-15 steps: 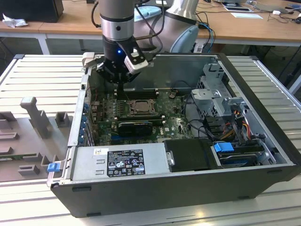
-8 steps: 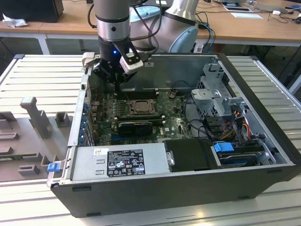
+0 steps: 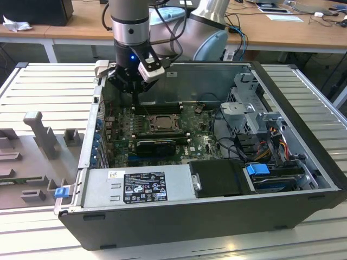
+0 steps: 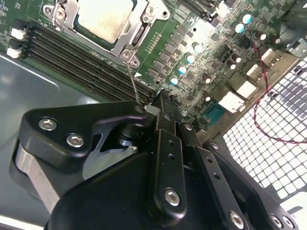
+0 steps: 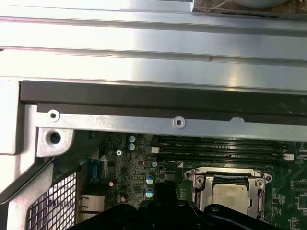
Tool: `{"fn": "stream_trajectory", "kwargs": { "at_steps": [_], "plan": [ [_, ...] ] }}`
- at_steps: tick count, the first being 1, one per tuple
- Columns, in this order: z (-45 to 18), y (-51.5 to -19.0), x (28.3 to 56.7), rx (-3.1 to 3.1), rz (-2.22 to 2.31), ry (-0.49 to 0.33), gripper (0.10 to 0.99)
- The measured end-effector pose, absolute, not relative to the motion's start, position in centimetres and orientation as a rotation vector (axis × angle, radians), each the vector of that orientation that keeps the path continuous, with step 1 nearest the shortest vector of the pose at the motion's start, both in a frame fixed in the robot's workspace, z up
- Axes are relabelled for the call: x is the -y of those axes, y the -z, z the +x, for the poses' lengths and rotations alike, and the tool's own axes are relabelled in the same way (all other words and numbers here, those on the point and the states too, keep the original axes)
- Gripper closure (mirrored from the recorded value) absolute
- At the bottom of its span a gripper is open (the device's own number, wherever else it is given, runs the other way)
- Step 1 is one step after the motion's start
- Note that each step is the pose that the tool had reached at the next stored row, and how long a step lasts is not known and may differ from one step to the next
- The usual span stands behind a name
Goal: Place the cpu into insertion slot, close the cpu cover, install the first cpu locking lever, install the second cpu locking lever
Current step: 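Install the first cpu locking lever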
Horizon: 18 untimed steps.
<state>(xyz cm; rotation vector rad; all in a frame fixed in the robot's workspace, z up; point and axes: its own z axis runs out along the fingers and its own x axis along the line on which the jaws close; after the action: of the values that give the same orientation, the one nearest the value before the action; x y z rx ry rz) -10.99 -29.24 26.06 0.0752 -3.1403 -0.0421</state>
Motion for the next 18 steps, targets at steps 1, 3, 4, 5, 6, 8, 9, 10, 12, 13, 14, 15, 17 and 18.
{"fn": "stream_trajectory", "kwargs": {
  "at_steps": [1,3,4,5,6,8,9,10,12,13,14,15,17,18],
  "plan": [
    [-11.0,-26.1,29.1,3.14,0.075,0.042,0.98],
    [-10.9,-26.0,29.0,3.14,0.075,0.042,0.98],
    [-10.7,-26.0,29.0,3.14,0.076,0.042,0.98],
    [-10.5,-26.0,28.9,3.14,0.075,0.042,0.98],
    [-10.3,-26.0,28.9,3.14,0.075,0.042,0.98],
    [-9.6,-26.0,28.9,3.14,0.075,0.042,0.98],
    [-9.1,-26.0,28.9,3.14,0.075,0.042,0.98],
    [-8.6,-25.9,28.9,3.14,0.075,0.042,0.98],
    [-7.4,-25.8,28.9,3.14,0.075,0.042,0.98],
    [-6.9,-25.8,28.9,3.14,0.075,0.042,0.98],
    [-6.4,-25.7,28.9,3.14,0.075,0.042,0.98],
    [-6.0,-25.7,28.9,3.14,0.075,0.042,0.98],
    [-4.8,-25.5,28.9,3.14,0.075,0.055,0.98],
    [-4.7,-25.5,28.9,3.14,0.075,0.076,0.98]
  ]
}}
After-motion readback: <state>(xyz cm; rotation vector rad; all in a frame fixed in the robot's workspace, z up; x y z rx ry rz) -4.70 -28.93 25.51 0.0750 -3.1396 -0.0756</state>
